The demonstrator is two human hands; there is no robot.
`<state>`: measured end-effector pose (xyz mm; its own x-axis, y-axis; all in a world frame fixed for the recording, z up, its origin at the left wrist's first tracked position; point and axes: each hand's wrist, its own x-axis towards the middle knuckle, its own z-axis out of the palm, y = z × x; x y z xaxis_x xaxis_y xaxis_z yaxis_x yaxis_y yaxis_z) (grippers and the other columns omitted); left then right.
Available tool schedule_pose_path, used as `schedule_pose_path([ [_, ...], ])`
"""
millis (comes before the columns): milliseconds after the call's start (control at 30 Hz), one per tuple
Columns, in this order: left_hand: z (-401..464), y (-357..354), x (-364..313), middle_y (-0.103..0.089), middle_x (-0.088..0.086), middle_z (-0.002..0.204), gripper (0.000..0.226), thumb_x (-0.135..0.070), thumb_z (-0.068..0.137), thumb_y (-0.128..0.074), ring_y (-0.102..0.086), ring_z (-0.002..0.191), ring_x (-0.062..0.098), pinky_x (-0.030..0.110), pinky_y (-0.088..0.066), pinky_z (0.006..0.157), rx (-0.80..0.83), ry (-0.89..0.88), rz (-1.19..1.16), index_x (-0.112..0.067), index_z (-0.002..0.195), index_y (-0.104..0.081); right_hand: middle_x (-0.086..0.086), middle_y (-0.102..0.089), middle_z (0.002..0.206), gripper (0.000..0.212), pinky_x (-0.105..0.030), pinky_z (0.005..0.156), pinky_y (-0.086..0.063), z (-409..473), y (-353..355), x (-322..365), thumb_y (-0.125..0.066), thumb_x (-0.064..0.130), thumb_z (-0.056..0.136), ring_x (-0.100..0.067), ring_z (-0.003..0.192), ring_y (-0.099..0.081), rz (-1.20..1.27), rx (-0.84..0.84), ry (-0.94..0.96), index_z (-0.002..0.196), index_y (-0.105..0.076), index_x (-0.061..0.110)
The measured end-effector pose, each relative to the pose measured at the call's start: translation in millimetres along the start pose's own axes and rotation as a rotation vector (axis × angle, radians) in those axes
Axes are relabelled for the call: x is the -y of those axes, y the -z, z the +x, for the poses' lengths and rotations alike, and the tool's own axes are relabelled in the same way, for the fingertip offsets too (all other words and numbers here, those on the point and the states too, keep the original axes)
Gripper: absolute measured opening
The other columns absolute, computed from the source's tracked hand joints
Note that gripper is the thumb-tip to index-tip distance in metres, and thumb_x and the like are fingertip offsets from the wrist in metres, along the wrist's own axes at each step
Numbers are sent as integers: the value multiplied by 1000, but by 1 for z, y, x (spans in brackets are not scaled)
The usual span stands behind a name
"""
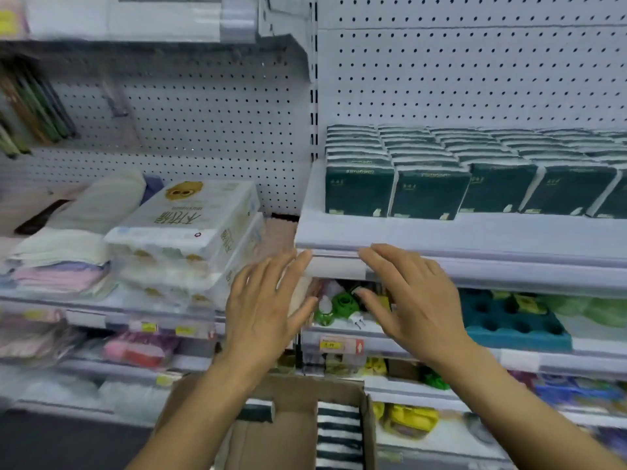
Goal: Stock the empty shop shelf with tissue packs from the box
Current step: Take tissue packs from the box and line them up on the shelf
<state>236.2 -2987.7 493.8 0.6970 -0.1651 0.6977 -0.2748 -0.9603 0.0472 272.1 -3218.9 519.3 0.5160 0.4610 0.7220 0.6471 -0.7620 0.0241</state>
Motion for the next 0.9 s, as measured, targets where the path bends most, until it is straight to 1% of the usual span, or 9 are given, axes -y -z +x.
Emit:
schedule_pose_path([
  [200,-101,1,43,-62,3,128,64,-48,85,-63,-59,110,24,39,-48,87,189,118,73,-19,141,-49,-5,-58,128,53,-39,79,-50,-51,-56,73,-51,45,92,-27,106,-58,94,268,10,138,-44,22],
  [333,-173,-11,81,-63,4,125,73,-46,80,-75,-61,112,27,41,-49,90,430,281,68,-17,142,-49,-3,-59,126,56,-40,75,-53,-79,-102,109,-65,45,84,-26,105,-61,145,470,-28,134,-50,22],
  [400,-206,-19,97,-60,5,131,73,-42,82,-74,-58,118,28,43,-50,93,511,363,18,-19,144,-44,-4,-60,124,52,-42,74,-56,-91,-126,124,-64,42,83,-28,104,-63,228,547,-43,130,-55,21],
  [467,-234,-30,111,-48,6,145,73,-37,86,-71,-51,128,29,45,-50,97,557,419,-52,-21,148,-37,-5,-59,123,50,-44,73,-56,-101,-151,137,-57,41,84,-28,103,-62,303,635,-57,130,-55,20],
  [533,-256,-43,121,-39,6,152,74,-34,86,-70,-50,128,28,42,-53,90,580,501,-89,-25,149,-33,-4,-56,126,49,-43,75,-55,-110,-178,147,-57,39,86,-27,106,-60,331,722,-56,132,-54,21],
  [567,-266,-51,124,-41,6,150,74,-32,86,-70,-52,124,28,40,-54,86,595,553,-96,-26,149,-33,-4,-55,129,48,-42,77,-54,-115,-193,151,-58,38,88,-27,109,-58,337,762,-48,133,-53,21],
  [667,-294,-81,135,-57,4,133,62,-30,89,-67,-59,109,24,36,-52,82,700,711,-130,-24,145,-41,-2,-49,135,43,-38,86,-49,-134,-235,160,-53,36,94,-25,113,-54,349,899,-53,136,-49,25],
  [733,-312,-101,145,-60,1,128,53,-30,91,-62,-61,101,22,37,-53,82,782,771,-171,-25,141,-45,0,-47,138,43,-36,89,-46,-148,-263,163,-50,37,96,-24,114,-53,341,979,-57,138,-46,28],
  [900,-349,-149,171,-58,0,129,40,-29,94,-59,-56,113,22,40,-52,89,901,753,-107,-25,134,-54,0,-44,142,44,-37,97,-45,-184,-333,165,-49,36,97,-23,123,-46,315,1099,-75,139,-44,29],
])
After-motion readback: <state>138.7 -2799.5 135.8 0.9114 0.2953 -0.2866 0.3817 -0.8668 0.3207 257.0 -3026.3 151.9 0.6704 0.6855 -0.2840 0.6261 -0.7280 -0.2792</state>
